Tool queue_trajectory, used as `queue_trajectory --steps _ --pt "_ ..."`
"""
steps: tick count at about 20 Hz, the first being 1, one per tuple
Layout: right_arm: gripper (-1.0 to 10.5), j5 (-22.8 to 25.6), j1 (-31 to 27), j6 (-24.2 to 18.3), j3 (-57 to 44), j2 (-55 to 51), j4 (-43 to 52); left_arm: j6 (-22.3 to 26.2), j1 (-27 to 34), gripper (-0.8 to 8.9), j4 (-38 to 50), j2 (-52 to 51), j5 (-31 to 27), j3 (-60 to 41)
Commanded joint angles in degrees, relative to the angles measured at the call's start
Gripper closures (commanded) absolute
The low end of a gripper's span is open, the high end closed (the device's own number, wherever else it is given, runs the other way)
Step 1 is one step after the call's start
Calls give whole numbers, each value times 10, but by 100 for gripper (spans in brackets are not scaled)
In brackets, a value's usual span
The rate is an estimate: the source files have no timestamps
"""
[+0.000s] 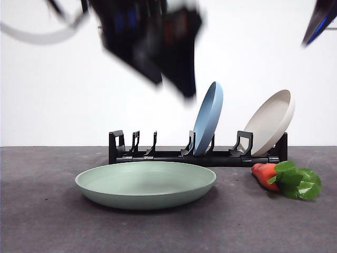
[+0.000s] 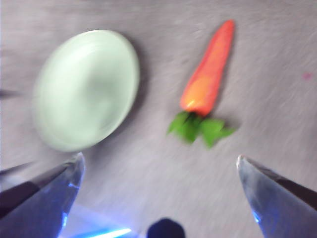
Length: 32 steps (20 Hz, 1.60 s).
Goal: Take the green plate from the plate rack,put the plate on the table,take the carrot from the table,put the carrot in the plate
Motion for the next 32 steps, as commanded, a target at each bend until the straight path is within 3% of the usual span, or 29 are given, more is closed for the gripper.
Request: queue_trajectory --steps 1,3,7,13,14,16,19,21,24,26,32 --pt "352 33 24 23 1 67 53 -56 -1 374 -27 -65 5 38" --pt "352 75 47 37 1 132 99 -84 -1 374 -51 -117 5 73" --pt "354 140 92 57 1 242 189 -96 -1 374 -90 -194 5 125" --pt "419 216 136 71 1 331 268 -121 -1 374 -132 -252 5 130" --pt "428 216 136 74 1 339 273 -126 -1 374 -140 -254 5 130" --pt "558 216 136 78 1 352 276 -126 -1 374 -150 -255 5 130" --pt "584 218 135 83 1 363 278 -125 -1 374 -153 -255 5 130" --pt "730 213 134 87 1 368 281 -126 -1 374 -153 -255 5 130" --pt "800 213 134 87 1 373 281 -126 -1 374 -153 -255 5 130" --pt "967 212 134 86 1 373 281 -126 -1 374 -153 -255 5 130" --pt "959 209 165 109 2 303 291 -125 -1 374 -153 -255 5 130"
